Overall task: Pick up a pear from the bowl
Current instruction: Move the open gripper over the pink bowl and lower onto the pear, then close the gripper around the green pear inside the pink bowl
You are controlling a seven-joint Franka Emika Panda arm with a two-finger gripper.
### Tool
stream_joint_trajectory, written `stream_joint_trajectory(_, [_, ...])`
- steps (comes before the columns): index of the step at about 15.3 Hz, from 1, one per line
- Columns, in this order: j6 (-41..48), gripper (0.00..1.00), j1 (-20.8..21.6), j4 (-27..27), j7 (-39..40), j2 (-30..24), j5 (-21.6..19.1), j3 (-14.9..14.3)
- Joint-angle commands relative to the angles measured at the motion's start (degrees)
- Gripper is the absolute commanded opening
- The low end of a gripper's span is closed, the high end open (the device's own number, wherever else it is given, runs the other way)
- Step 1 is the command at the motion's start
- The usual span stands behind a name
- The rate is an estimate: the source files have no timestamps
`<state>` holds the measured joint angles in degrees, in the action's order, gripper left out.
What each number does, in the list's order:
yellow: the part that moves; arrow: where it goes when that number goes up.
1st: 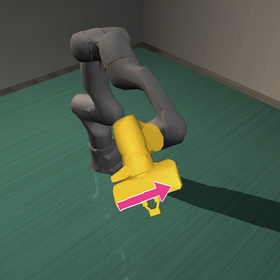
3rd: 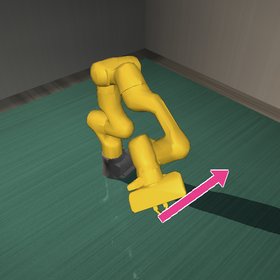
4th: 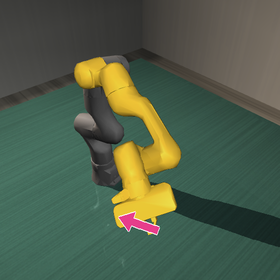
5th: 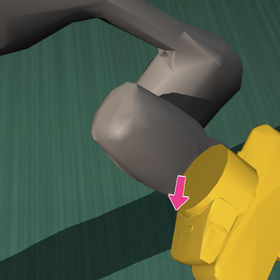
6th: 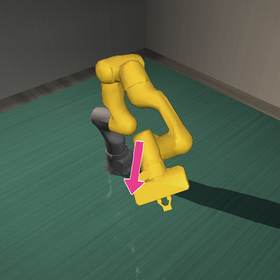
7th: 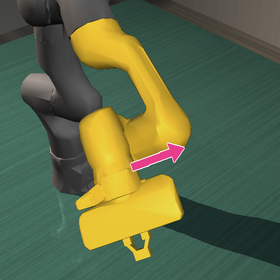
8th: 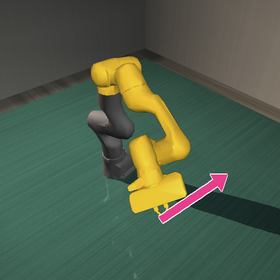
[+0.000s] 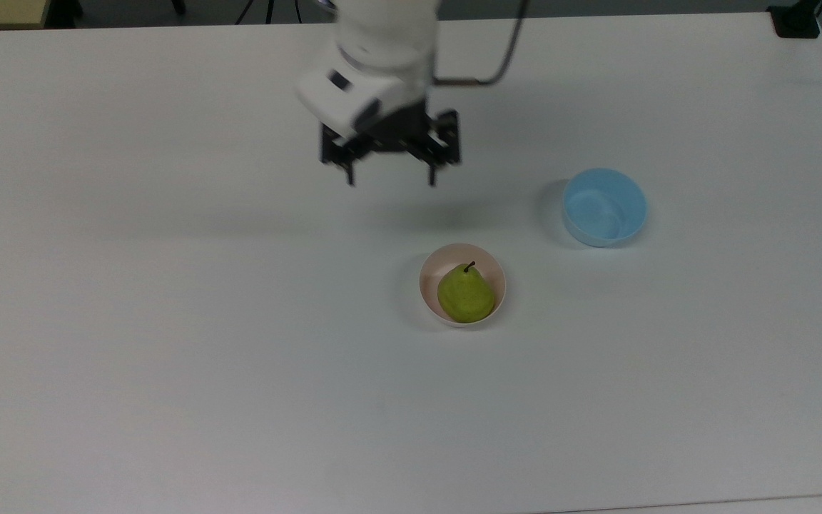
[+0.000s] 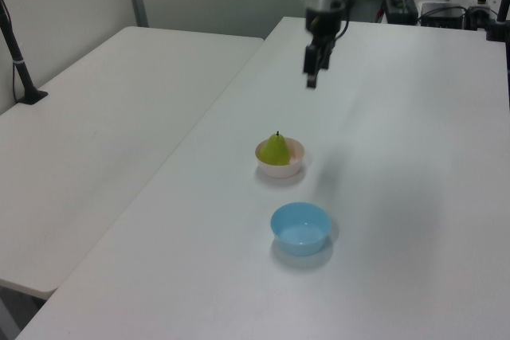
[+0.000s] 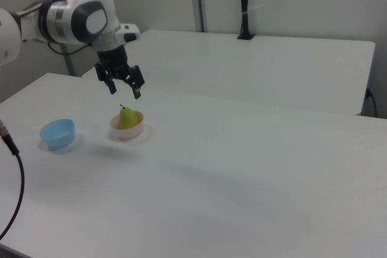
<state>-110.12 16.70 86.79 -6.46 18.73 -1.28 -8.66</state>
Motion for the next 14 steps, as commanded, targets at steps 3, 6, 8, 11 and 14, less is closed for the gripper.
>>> stream_joint_trajectory(3, [-8.33, 1.00, 6.06, -4.68, -3.73, 11.56, -0.74, -1.27])
stream_joint_trajectory(6, [-11.95, 1.00, 6.68, -5.76, -4.71, 14.75, -0.74, -1.80])
stream_joint_trajectory(8, [-12.92, 1.00, 7.03, -5.76, -4.62, 15.28, -0.74, -1.80])
stream_joint_trajectory(11, [-13.27, 1.00, 7.12, -5.76, -4.53, 16.42, -0.66, -1.80])
stream_joint_trajectory(14, [-16.17, 1.00, 7.21, -5.58, -4.62, 17.39, -0.66, -1.80])
